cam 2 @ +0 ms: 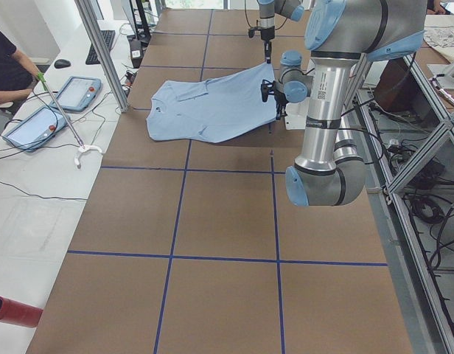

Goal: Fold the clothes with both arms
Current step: 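Lift the hem with both grippers and fold it toward the collar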

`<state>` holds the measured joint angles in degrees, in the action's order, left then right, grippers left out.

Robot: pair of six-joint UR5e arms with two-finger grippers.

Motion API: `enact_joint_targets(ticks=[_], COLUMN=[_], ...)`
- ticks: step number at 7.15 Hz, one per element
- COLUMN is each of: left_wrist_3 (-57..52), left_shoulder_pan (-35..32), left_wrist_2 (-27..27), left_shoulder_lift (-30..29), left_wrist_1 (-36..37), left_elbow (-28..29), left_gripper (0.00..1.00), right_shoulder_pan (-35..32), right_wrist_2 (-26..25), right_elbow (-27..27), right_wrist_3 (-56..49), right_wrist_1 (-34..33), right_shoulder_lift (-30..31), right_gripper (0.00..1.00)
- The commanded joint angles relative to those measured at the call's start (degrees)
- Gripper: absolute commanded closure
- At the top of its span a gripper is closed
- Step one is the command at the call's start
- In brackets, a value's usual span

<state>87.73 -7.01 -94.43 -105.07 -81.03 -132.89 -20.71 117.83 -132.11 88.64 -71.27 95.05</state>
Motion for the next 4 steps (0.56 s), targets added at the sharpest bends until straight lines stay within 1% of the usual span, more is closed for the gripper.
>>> enact_joint_targets(ticks=[1, 2, 3, 4], left_wrist_3=[-4.74, -4.33, -4.59, -4.94], left_shoulder_pan=[4.09, 6.11, 6.22, 5.44], left_wrist_2=[0.03, 0.03, -0.06, 0.03], left_shoulder_lift=[3.44, 3.64, 3.12, 2.5], left_wrist_1=[5.09, 5.01, 4.92, 4.74], left_elbow=[-7.34, -9.21, -8.45, -6.96], left_gripper=[1.0, 1.0, 1.0, 1.0], right_shoulder_pan=[1.9, 1.82, 1.99, 0.6], right_wrist_2=[4.67, 5.3, 5.22, 4.26], right_elbow=[-2.1, -2.1, -1.75, 0.43], right_wrist_3=[0.49, 0.57, 0.49, 0.4], right_wrist_1=[-0.01, -0.01, 0.08, 0.08], right_shoulder_lift=[2.86, 2.86, 2.51, -0.36], right_gripper=[1.0, 1.0, 1.0, 1.0])
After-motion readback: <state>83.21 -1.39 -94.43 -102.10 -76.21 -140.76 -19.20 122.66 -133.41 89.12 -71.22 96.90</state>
